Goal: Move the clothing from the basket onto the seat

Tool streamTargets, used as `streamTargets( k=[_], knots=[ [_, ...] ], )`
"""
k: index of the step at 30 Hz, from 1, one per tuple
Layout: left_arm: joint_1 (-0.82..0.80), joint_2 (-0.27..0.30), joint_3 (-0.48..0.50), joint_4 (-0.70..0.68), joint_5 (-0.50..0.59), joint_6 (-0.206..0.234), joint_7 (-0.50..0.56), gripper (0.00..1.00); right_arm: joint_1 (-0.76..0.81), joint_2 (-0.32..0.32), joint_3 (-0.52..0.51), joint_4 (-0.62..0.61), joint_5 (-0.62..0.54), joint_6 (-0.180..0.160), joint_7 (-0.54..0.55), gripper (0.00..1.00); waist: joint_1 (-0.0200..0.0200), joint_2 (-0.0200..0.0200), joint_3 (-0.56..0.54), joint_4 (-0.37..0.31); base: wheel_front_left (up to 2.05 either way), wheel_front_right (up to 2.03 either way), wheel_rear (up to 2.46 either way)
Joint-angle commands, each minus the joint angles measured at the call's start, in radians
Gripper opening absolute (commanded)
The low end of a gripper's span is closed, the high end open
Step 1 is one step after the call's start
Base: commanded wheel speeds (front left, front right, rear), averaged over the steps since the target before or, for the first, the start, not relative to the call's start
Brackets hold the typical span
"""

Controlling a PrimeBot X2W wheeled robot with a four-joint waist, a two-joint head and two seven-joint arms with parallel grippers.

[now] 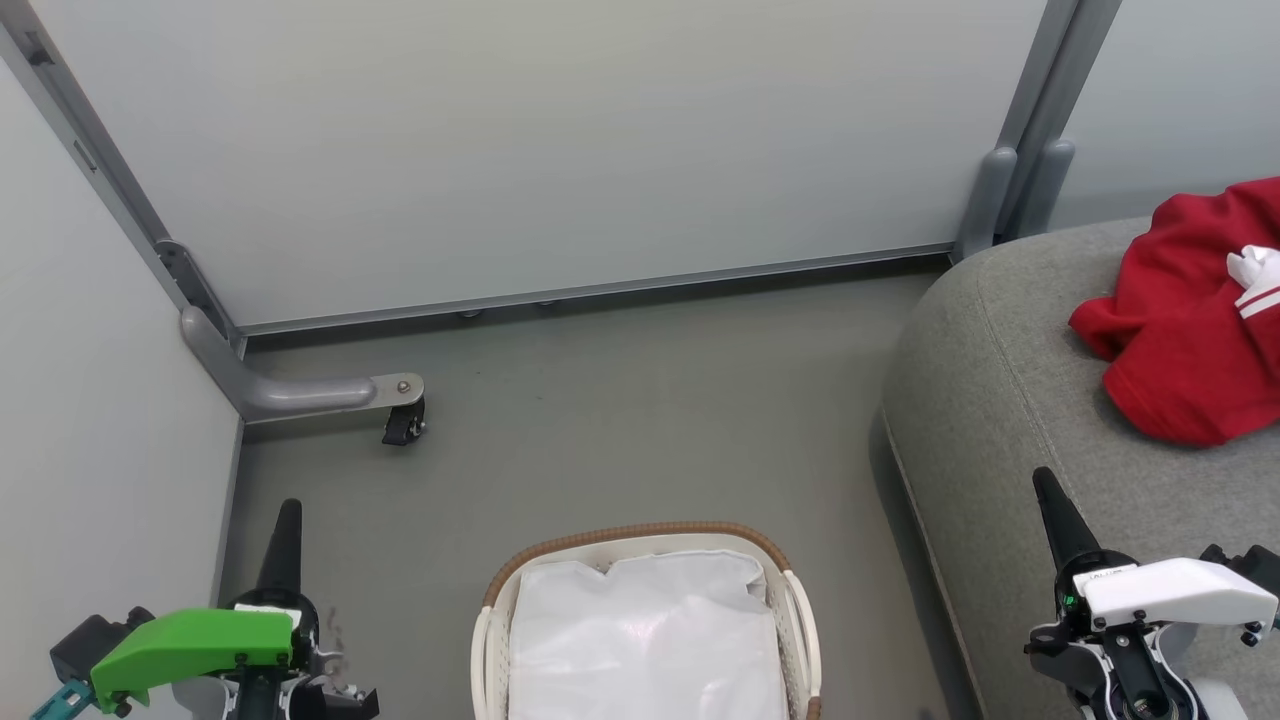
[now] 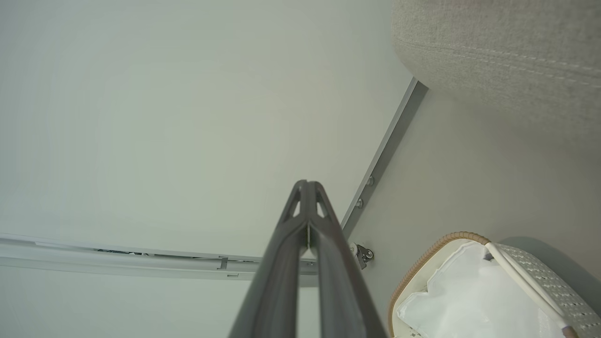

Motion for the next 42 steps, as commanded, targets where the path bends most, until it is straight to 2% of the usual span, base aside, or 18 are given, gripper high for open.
streamTargets(
  k=[1, 34, 42],
  knots=[
    [-0.025, 0.005, 0.008, -0.009, -0.023, -0.004, 0.007, 0.00, -0.016, -0.006, -0.005, -0.010, 0.024, -0.001, 0.006, 0.00, 0.0000, 0.0000, 0.000, 0.000, 0.00, 0.00, 0.00],
    [-0.040, 0.006, 0.048, -0.032, -0.231, -0.020, 0.071, 0.00, -0.020, -0.008, -0.026, -0.028, 0.258, -0.001, 0.070, 0.00, 0.0000, 0.0000, 0.002, -0.003, 0.00, 0.00, 0.00],
    [-0.039, 0.006, 0.050, -0.033, -0.240, -0.021, 0.075, 0.00, -0.019, -0.008, -0.027, -0.028, 0.268, -0.001, 0.073, 0.00, 0.0000, 0.0000, 0.003, -0.003, 0.00, 0.00, 0.00]
  ],
)
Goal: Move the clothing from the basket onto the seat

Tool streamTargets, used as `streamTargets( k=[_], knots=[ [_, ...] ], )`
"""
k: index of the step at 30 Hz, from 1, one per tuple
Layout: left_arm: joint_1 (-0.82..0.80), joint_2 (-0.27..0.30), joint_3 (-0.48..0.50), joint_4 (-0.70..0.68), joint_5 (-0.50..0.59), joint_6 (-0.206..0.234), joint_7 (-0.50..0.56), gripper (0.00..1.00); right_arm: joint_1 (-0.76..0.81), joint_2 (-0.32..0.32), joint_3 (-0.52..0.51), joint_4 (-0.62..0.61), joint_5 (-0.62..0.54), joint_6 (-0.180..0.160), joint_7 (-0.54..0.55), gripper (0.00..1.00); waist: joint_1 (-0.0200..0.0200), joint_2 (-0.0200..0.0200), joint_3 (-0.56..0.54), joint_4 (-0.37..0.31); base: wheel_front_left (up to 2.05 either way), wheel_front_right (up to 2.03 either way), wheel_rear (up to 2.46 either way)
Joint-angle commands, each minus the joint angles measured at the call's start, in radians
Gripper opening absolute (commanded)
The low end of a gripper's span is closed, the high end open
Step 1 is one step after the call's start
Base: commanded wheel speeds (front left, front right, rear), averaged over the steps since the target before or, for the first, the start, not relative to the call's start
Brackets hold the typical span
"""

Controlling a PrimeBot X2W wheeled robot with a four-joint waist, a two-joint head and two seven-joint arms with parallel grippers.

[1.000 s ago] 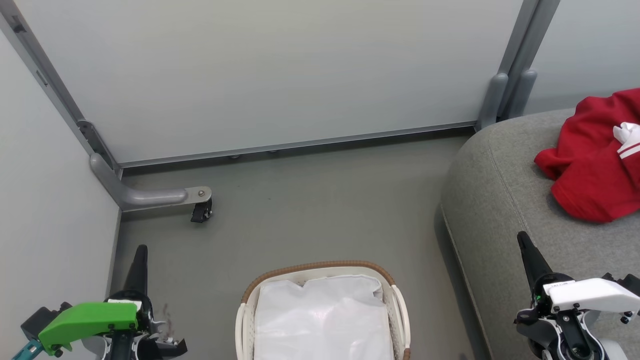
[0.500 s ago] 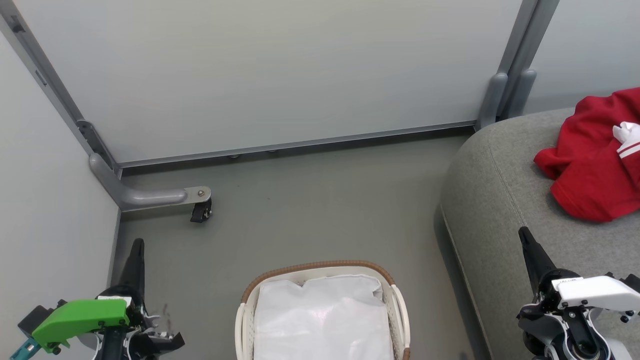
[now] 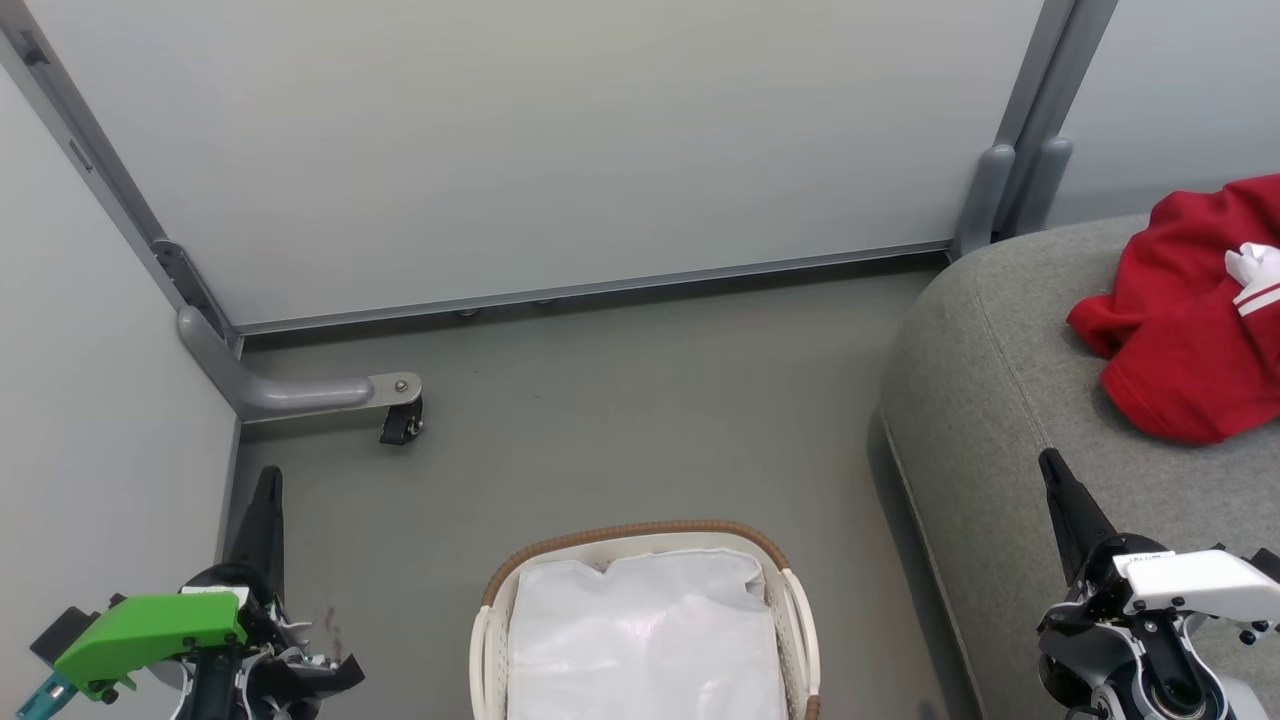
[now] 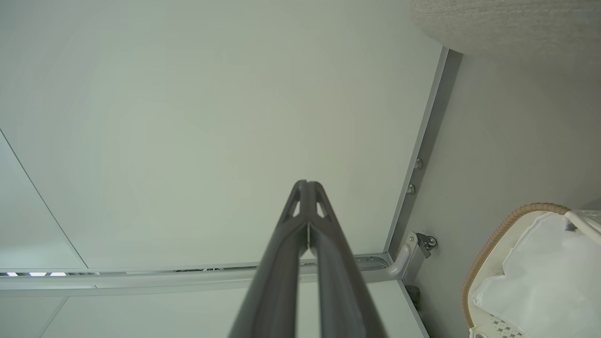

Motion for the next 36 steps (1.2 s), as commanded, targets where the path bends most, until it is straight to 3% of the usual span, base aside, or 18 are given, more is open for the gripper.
streamTargets(
  k=[1, 36],
  knots=[
    [-0.010, 0.006, 0.002, -0.001, -0.003, -0.007, 0.004, 0.00, -0.009, -0.006, -0.002, -0.003, 0.003, 0.000, 0.002, 0.00, 0.0000, -0.0001, 0.000, 0.000, 0.00, 0.00, 0.00],
    [-0.010, 0.006, 0.002, -0.001, -0.003, -0.007, 0.004, 0.00, -0.009, -0.006, -0.002, -0.003, 0.003, 0.000, 0.002, 0.00, 0.0000, -0.0001, 0.000, 0.000, 0.00, 0.00, 0.00]
  ],
)
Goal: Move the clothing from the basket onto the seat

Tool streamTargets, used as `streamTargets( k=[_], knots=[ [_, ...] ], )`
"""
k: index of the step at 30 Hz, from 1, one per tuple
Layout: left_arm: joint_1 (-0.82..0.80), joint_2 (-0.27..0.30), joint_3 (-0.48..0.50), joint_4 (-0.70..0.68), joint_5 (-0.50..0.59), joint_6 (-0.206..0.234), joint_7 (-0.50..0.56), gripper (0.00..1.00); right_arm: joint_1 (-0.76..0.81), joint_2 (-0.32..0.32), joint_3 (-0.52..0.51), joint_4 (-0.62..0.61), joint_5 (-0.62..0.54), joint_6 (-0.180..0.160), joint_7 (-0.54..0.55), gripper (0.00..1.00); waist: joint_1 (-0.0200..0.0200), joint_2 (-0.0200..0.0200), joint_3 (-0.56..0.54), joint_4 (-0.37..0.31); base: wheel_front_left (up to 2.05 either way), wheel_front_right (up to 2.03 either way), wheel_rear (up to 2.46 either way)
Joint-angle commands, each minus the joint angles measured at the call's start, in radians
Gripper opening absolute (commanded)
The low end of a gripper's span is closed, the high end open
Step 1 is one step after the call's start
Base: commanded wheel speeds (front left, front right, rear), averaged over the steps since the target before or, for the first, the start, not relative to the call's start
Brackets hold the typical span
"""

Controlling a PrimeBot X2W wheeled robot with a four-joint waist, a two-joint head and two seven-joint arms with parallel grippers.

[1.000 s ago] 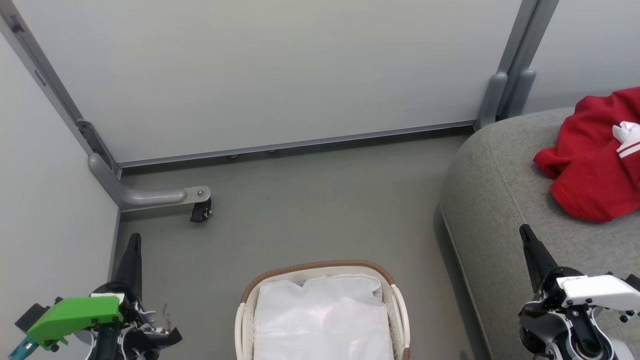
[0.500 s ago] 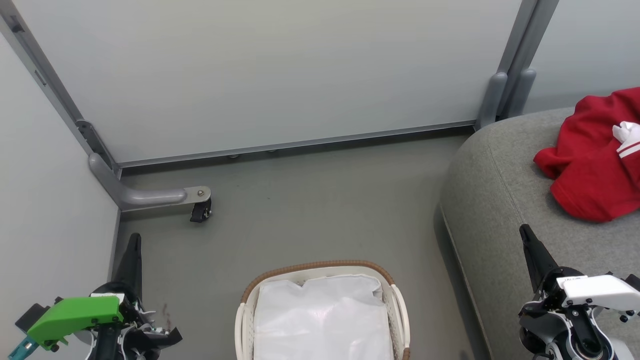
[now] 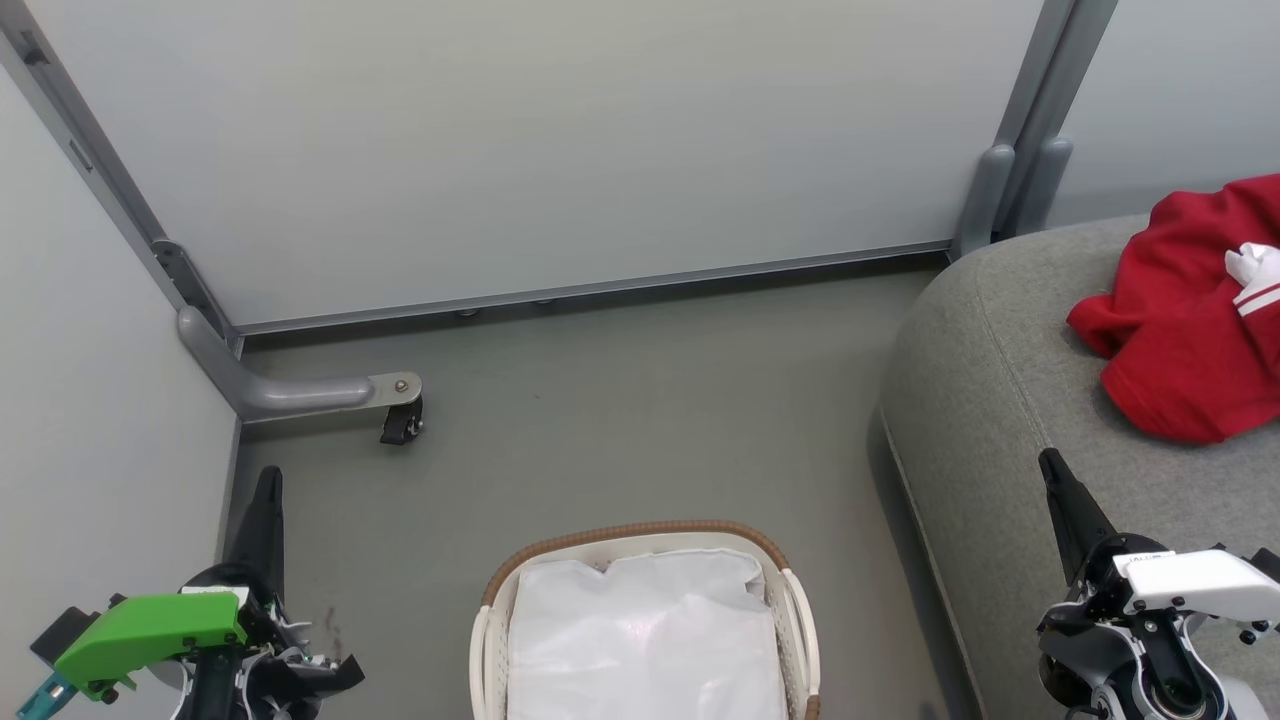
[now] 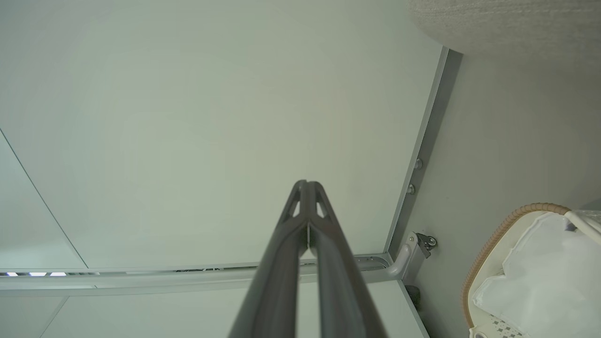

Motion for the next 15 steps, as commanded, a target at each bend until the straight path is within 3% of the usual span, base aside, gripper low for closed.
streamTargets(
  k=[1, 15],
  knots=[
    [-0.010, 0.006, 0.002, -0.001, -0.003, -0.007, 0.004, 0.00, -0.008, -0.006, -0.002, -0.003, 0.003, 0.000, 0.001, 0.00, 0.0000, 0.0000, 0.000, 0.000, 0.00, 0.00, 0.00],
    [-0.010, 0.006, 0.002, -0.001, -0.003, -0.007, 0.004, 0.00, -0.008, -0.006, -0.002, -0.003, 0.003, 0.000, 0.001, 0.00, 0.0000, 0.0000, 0.000, 0.000, 0.00, 0.00, 0.00]
  ],
)
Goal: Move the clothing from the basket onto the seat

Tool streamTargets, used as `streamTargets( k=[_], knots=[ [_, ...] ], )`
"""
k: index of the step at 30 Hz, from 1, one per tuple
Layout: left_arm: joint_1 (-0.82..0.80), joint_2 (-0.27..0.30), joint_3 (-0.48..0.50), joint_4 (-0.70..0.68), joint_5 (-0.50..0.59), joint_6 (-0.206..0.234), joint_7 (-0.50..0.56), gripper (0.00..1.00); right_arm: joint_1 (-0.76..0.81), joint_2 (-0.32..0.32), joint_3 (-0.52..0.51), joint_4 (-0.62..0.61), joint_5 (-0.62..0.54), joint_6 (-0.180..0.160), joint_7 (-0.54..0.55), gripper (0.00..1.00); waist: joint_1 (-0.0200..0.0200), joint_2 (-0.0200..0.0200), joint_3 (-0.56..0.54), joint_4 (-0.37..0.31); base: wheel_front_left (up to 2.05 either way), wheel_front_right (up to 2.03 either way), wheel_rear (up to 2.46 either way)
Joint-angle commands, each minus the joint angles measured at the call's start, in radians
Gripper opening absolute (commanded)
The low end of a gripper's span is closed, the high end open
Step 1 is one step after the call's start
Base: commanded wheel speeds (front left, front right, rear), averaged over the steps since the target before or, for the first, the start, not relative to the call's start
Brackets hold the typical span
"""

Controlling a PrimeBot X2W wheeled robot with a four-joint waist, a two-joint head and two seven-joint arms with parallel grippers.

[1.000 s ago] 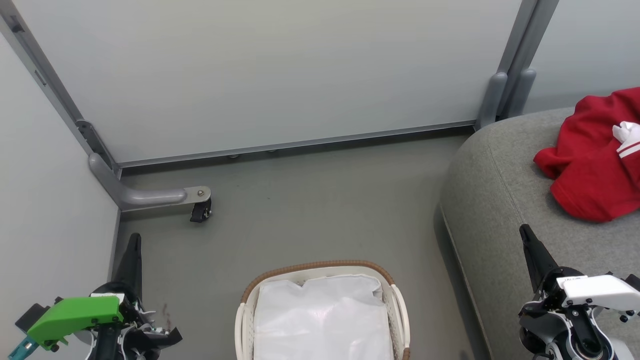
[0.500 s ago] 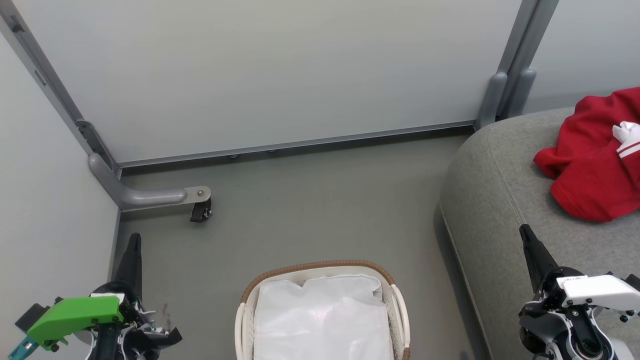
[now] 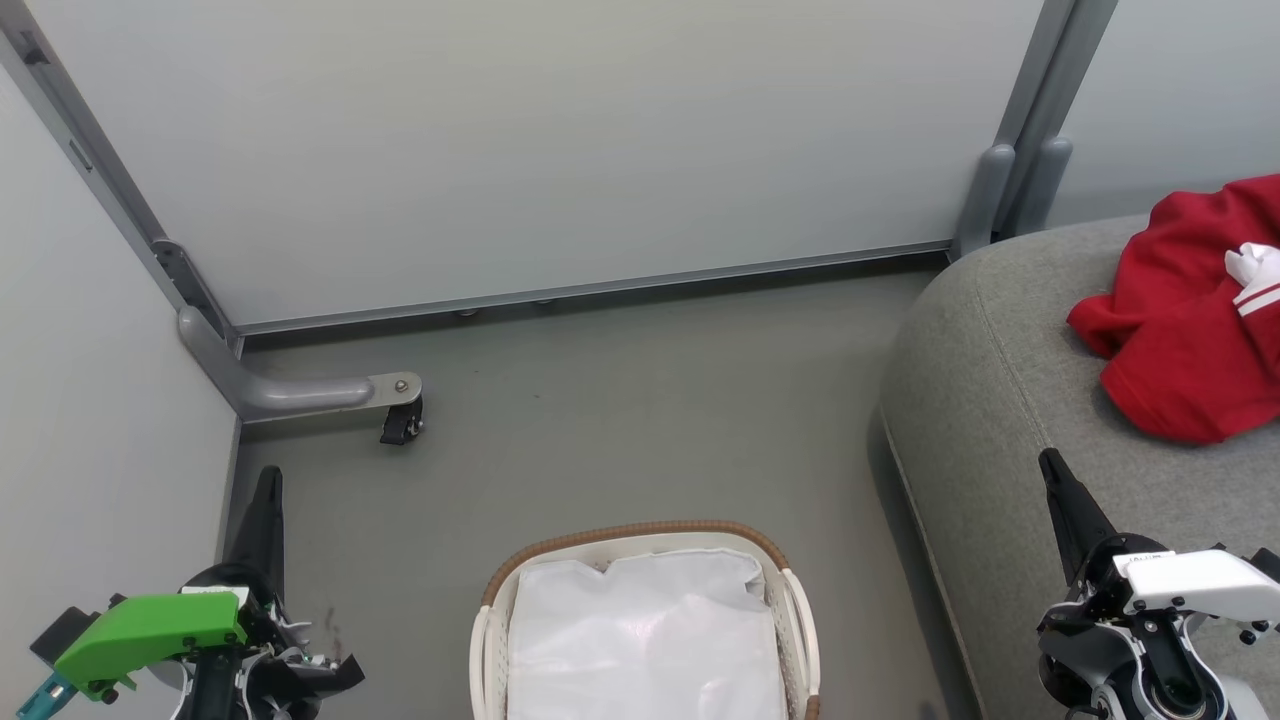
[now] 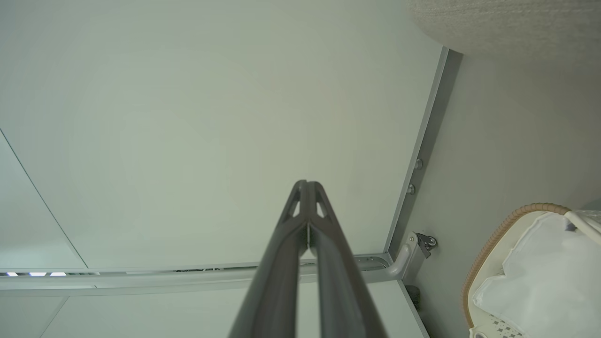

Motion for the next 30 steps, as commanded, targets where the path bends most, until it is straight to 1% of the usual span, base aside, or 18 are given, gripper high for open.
streamTargets(
  k=[1, 30],
  knots=[
    [-0.010, 0.006, 0.002, -0.001, -0.003, -0.007, 0.004, 0.00, -0.008, -0.006, -0.002, -0.003, 0.003, 0.000, 0.002, 0.00, 0.0000, 0.0000, 0.000, 0.000, 0.00, 0.00, 0.00],
    [-0.010, 0.006, 0.002, -0.001, -0.004, -0.007, 0.004, 0.00, -0.008, -0.006, -0.002, -0.003, 0.003, 0.000, 0.001, 0.00, 0.0000, 0.0000, 0.000, 0.000, 0.00, 0.00, 0.00]
  ],
)
